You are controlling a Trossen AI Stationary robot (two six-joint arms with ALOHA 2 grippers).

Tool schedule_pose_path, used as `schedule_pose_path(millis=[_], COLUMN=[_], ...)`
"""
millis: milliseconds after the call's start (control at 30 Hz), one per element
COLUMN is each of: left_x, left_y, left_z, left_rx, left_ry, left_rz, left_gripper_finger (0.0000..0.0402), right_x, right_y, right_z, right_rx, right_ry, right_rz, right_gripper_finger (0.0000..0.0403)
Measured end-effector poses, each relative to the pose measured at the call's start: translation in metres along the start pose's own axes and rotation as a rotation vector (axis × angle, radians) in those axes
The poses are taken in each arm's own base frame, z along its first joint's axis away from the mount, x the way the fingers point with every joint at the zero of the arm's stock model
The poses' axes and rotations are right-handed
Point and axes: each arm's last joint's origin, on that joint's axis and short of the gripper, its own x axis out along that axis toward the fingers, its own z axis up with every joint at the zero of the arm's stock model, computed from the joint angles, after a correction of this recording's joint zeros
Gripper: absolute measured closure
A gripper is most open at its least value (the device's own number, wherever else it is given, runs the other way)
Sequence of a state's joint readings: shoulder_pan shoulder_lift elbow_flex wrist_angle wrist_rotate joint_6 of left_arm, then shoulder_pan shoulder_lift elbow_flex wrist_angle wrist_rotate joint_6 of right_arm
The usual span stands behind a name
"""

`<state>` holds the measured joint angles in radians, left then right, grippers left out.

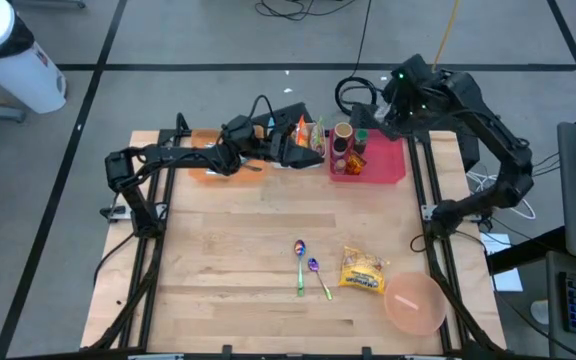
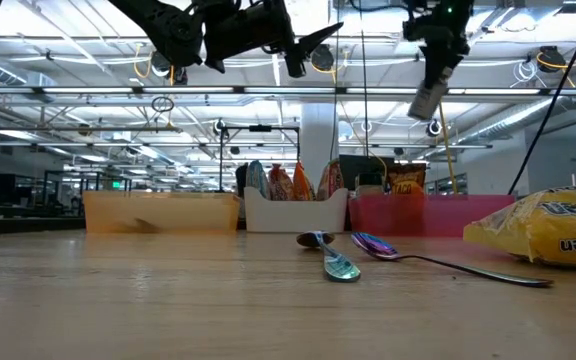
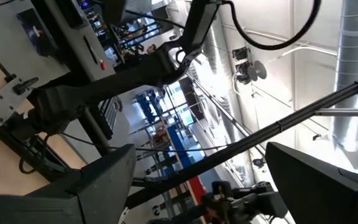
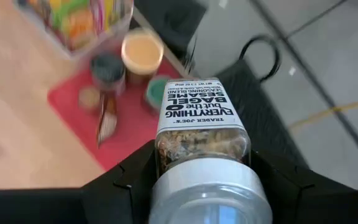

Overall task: Pick & Place Food Item
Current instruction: Put the white spice bottle into the red bin

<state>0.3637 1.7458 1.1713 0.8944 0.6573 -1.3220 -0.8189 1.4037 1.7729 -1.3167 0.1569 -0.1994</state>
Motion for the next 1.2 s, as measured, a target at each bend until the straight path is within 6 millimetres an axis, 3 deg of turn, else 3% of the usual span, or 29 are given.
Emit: schedule_pose_path(millis=[400, 1200], left_x=[0.0, 0.009], left_y=[0.0, -0.003], left_z=[0.0, -0.012], left_rx=[0.0, 0.023], left_ry=[-0.002, 0.03], left_rz=[0.001, -0.014], left_gripper_finger=[0.0034, 0.0034], right_x=[0.049, 0.116], right_y=[0.002, 0.009], right_z=[0.002, 0.018], right_rx=[-0.133, -0.292], right_ry=[0.314, 0.475], right_rz=[0.077, 0.12], right_gripper_finger=[0.0211, 0.0211])
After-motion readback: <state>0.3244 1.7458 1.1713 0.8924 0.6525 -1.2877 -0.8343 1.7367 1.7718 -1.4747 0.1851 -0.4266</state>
